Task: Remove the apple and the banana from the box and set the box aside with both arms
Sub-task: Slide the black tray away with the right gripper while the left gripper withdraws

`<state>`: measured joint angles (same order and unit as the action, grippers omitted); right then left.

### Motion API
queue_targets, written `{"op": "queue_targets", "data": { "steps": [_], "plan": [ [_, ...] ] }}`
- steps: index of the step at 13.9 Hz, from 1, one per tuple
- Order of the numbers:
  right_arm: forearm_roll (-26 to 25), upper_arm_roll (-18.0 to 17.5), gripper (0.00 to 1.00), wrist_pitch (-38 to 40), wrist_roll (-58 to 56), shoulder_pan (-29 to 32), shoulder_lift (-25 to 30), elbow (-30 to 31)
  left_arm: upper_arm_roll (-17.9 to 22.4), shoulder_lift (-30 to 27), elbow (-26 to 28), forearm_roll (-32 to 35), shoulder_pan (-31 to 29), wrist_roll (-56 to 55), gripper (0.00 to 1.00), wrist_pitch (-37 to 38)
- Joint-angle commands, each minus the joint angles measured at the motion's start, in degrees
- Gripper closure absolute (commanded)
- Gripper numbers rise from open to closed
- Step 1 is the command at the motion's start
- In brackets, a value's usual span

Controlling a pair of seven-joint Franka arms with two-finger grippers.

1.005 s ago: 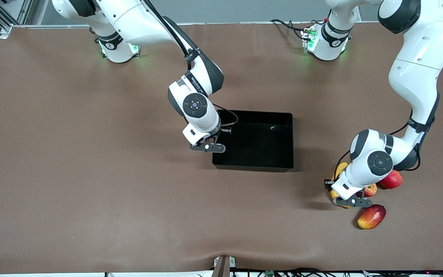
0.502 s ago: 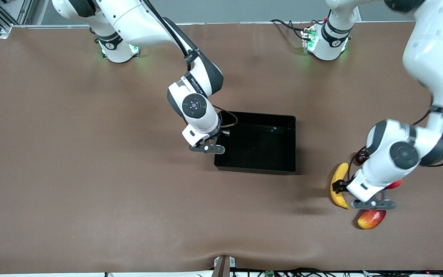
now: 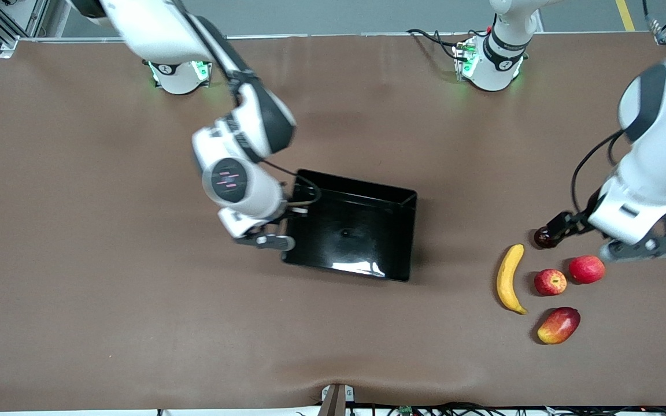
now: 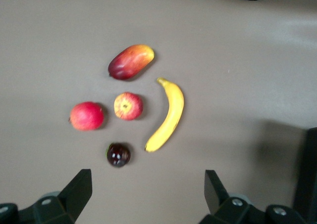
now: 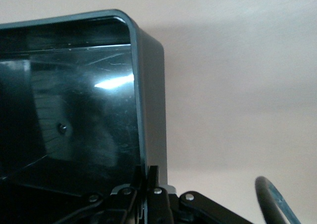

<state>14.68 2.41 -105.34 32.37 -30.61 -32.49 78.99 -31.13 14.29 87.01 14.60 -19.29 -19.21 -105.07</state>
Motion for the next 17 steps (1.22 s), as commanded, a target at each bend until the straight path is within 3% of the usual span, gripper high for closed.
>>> {"op": "queue_targets", "data": {
  "steps": [1, 5, 9, 12, 15, 17],
  "plan": [
    [2.11, -1.01, 1.00, 7.22, -8.08, 7.64, 6.81, 1.34, -0.07, -6.72, 2.02, -1.94, -0.57, 0.13, 0.00, 5.12],
    [1.76, -0.75, 1.00, 19.18, -17.41, 18.45, 12.09, 1.69, 0.72, -12.88, 2.72, -5.89, 1.00, 0.40, 0.00, 9.36],
    [0.62, -0.48, 1.00, 25.17, -31.72, 30.32, 13.24, 1.87, 14.04, -16.04, 2.72, -9.31, 12.15, 4.16, 0.00, 16.21],
    [-5.60, -0.48, 1.00, 25.71, -40.61, 36.39, 13.07, 3.36, 21.09, -16.75, 2.72, -10.47, 16.82, 8.48, 0.00, 17.80],
    [-8.70, -0.48, 1.00, 23.00, -48.78, 43.16, 12.10, 5.12, 23.04, -17.98, 3.86, -10.47, 18.49, 8.66, 0.00, 17.71],
    [-8.87, -0.48, 1.00, 17.82, -52.40, 46.59, 12.01, 10.02, 23.48, -18.34, 4.04, -10.47, 18.32, 8.66, 0.00, 17.71]
  ]
}}
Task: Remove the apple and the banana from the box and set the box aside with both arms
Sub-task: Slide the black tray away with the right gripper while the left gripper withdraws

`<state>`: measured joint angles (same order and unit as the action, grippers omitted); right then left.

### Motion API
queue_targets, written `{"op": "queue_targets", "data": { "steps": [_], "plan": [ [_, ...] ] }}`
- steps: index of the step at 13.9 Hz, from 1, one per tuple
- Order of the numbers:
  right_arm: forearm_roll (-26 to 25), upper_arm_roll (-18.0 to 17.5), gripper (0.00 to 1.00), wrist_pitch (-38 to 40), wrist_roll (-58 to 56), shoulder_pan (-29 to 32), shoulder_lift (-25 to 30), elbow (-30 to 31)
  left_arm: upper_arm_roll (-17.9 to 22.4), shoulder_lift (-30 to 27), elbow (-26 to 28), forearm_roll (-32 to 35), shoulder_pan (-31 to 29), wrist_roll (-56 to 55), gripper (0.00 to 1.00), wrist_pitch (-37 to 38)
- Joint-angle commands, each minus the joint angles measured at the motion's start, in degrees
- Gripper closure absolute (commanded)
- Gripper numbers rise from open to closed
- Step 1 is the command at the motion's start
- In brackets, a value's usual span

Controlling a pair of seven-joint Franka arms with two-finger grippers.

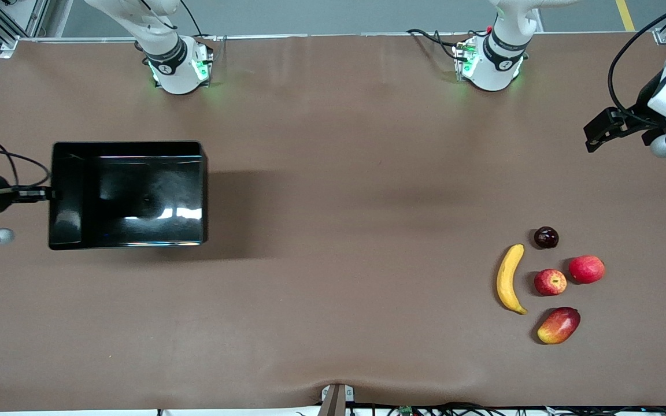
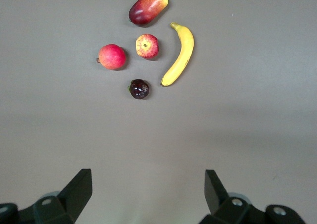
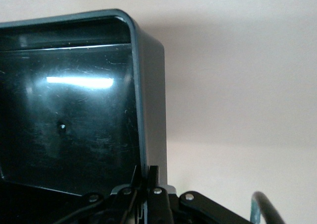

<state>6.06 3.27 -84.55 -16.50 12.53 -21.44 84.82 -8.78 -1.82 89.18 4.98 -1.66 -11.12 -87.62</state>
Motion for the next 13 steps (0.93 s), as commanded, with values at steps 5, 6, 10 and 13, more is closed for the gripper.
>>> {"op": "queue_targets", "data": {
  "steps": [5, 6, 10, 13],
  "plan": [
    [-0.26, -1.34, 1.00, -14.58, -10.13, 8.74, -3.68, 10.63, 1.05, -4.59, 4.16, -1.11, 0.08, 0.57, 0.00, 0.35],
    [-0.26, -1.34, 1.00, -15.72, -10.65, 9.35, -4.74, 10.71, 1.14, -5.03, 4.25, -1.20, 0.08, 0.57, 0.00, 0.35],
    [0.00, -1.42, 1.00, -22.83, -10.75, 11.19, -6.77, 14.74, 1.14, -5.03, 5.13, -1.29, -0.36, 0.57, 0.00, 0.09],
    [0.27, -1.43, 1.00, -25.40, -10.75, 11.64, -6.77, 16.78, 1.14, -4.86, 5.13, -1.29, -0.36, 0.57, 0.00, -0.18]
  ]
}}
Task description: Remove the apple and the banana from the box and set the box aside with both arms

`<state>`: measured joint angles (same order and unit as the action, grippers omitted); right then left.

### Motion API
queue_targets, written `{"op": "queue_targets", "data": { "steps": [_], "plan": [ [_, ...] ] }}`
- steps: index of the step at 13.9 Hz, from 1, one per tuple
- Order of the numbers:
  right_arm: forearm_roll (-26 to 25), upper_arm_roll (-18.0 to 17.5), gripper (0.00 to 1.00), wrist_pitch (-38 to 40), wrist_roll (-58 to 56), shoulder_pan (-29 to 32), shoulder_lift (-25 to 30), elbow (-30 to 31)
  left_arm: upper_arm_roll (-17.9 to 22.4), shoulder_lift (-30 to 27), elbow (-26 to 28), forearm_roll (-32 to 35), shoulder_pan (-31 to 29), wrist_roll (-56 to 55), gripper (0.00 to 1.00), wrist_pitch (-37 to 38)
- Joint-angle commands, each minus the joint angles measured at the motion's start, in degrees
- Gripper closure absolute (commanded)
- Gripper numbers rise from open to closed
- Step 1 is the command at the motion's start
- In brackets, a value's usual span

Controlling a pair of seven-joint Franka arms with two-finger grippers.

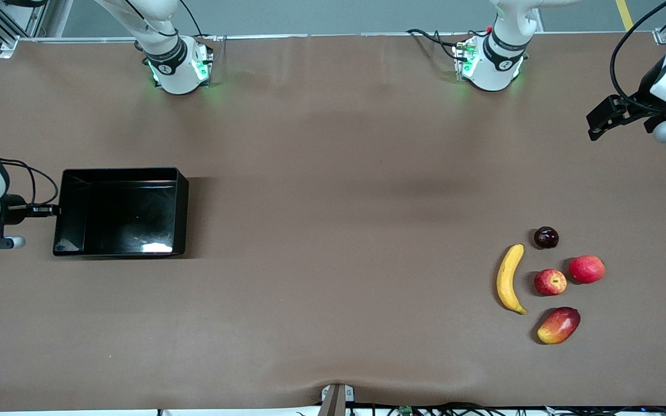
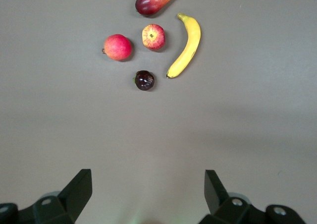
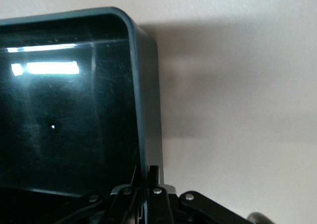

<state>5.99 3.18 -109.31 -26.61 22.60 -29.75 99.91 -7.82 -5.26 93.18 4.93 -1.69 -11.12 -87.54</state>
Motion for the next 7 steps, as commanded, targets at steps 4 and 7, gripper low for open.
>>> {"op": "queue_targets", "data": {
  "steps": [4, 7],
  "plan": [
    [0.51, -1.33, 0.51, 0.23, -0.12, 1.48, 1.62, 1.44, -0.09, -1.51, 1.48, -1.23, -0.15, 0.57, 0.00, -0.44],
    [0.51, -1.60, 0.00, 6.71, -0.46, 0.87, 1.80, -3.90, -0.18, -1.51, 1.92, -1.23, -0.15, 0.57, 0.00, -0.44]
  ]
}}
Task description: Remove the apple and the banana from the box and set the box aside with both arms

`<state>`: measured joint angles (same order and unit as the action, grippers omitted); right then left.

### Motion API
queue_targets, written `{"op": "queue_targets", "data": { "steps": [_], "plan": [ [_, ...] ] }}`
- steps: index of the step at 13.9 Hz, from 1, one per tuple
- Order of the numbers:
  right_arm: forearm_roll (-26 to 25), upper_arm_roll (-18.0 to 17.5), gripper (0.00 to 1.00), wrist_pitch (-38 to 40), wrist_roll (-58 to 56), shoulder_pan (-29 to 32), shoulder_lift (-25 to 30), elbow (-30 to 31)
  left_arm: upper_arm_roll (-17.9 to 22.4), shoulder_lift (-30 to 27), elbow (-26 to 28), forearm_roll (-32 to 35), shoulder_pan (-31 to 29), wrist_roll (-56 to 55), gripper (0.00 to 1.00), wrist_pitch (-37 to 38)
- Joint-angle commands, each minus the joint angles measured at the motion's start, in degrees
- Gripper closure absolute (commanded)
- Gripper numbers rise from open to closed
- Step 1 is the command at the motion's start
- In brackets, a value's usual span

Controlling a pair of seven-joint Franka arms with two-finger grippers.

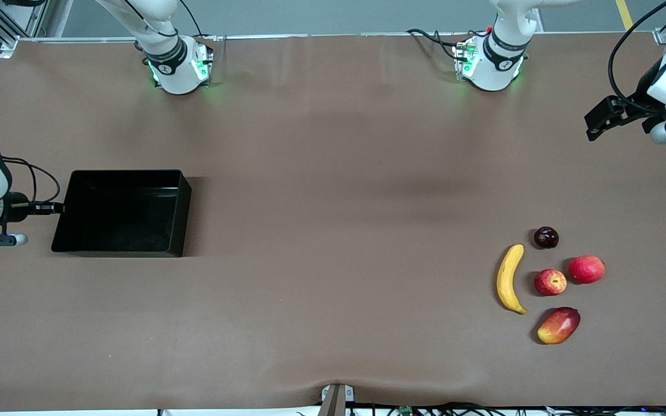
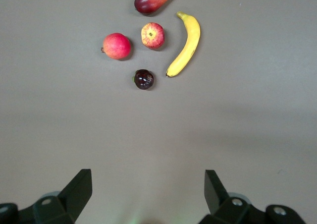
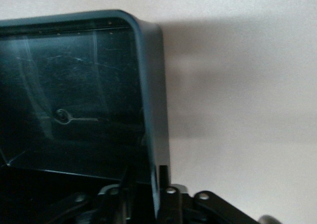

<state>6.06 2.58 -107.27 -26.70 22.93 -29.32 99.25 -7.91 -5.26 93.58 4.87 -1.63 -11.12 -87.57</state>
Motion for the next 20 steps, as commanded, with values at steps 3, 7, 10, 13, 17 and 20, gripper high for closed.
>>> {"op": "queue_targets", "data": {
  "steps": [3, 7, 10, 13, 17, 20],
  "plan": [
    [0.71, -2.75, 0.00, 7.07, -1.76, -0.17, 1.63, -11.59, -0.27, -1.42, 1.52, -1.27, -0.13, 0.48, 0.00, -0.41],
    [-0.43, -5.04, 0.00, 16.13, -0.46, -6.04, 1.72, -25.30, -1.06, -1.68, 2.40, -1.27, 0.04, 0.22, 0.00, -0.41],
    [-2.19, -5.04, 0.00, 18.14, 4.97, -11.49, 2.77, -29.54, -1.06, -1.68, 2.22, -1.27, 0.04, 0.48, 0.00, -0.41],
    [-2.28, -5.22, 0.00, 23.57, 13.94, -14.74, 6.80, -29.63, -0.80, -1.86, 1.96, -2.76, -0.31, 0.92, 0.00, -0.41],
    [-2.63, -5.31, 0.00, 29.75, 17.65, -16.51, 18.22, -25.52, -0.44, -2.73, 2.05, -4.78, -1.80, 4.70, 0.00, -0.06],
    [-4.21, -5.39, 0.00, 26.80, 21.60, -16.61, 29.63, -10.54, -0.44, -2.74, 1.78, -4.87, -1.98, 4.70, 0.00, 0.38]
  ]
}}
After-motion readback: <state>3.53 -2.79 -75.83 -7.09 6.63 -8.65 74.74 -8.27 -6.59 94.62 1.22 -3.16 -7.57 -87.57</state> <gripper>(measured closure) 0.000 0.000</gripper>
